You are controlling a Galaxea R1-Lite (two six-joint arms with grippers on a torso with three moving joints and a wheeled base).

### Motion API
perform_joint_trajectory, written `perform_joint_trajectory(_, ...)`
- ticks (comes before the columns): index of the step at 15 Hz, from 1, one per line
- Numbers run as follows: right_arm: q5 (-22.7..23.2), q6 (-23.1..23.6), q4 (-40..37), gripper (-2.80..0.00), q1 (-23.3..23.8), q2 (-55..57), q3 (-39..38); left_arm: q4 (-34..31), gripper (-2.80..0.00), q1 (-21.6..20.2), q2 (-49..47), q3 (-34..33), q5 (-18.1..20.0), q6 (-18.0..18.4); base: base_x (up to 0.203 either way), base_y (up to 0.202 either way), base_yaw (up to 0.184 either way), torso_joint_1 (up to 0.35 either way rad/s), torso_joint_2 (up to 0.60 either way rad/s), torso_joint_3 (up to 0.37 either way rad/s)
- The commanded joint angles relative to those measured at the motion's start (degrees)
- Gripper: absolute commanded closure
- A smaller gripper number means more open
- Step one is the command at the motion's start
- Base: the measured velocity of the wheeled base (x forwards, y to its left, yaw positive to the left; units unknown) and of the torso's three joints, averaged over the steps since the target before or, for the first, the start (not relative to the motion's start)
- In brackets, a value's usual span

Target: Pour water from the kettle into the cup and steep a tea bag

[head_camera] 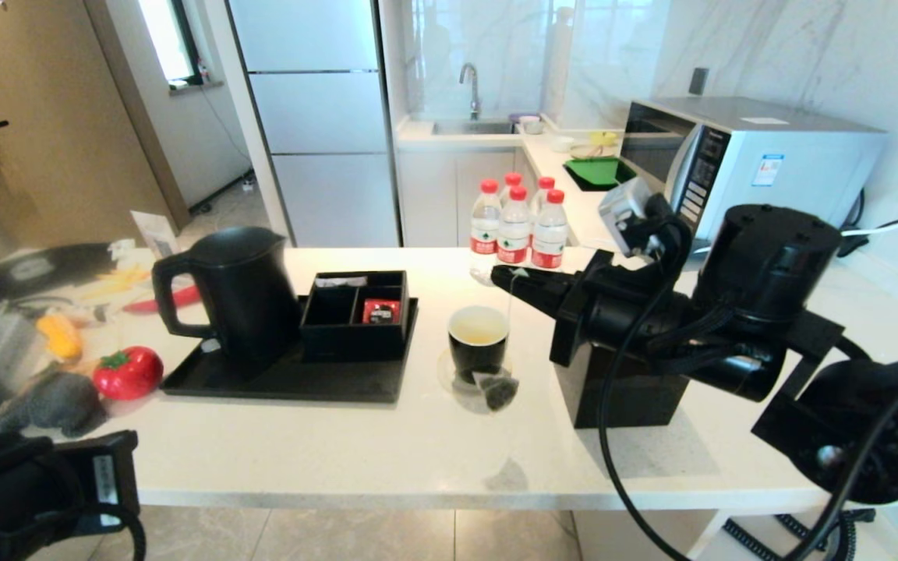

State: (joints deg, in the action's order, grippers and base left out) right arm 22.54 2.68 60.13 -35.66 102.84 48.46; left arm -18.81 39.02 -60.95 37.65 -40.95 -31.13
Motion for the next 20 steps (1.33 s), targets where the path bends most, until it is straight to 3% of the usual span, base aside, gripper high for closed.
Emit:
perform_joint_trajectory(1,0.1,0.0,0.3,0.0,0.0,0.0,0.0,-2.4,0.0,-4.1,-0.3,-0.5,-0.2,1.6,0.0,0.0,0.0,0.0,0.0,0.0)
perform_joint_trajectory(4,0.1,0.0,0.3,0.0,0.0,-0.6,-0.2,-3.0,0.0,-8.3,-5.0,-0.6,-0.1,2.8,0.0,0.0,0.0,0.0,0.0,0.0)
perform_joint_trajectory(7,0.1,0.0,0.3,0.0,0.2,-0.9,-0.6,-0.6,0.0,-8.0,-5.0,-2.6,2.9,3.2,0.0,0.0,0.0,0.0,0.0,0.0)
perform_joint_trajectory(13,0.0,0.0,0.1,0.0,0.2,-1.0,-0.6,22.2,0.0,-10.3,-4.0,-11.9,10.8,3.3,0.0,0.0,0.0,0.0,0.0,0.0)
perform_joint_trajectory(16,0.0,0.0,0.2,0.0,0.5,-0.9,-0.6,28.9,0.0,-19.8,-3.5,-19.6,11.1,4.1,0.0,0.0,0.0,0.0,0.0,0.0)
perform_joint_trajectory(20,0.0,0.0,0.2,0.0,0.9,-0.8,-0.6,31.2,0.0,-37.5,-1.9,-24.5,11.2,4.5,0.0,0.0,0.0,0.0,0.0,0.0)
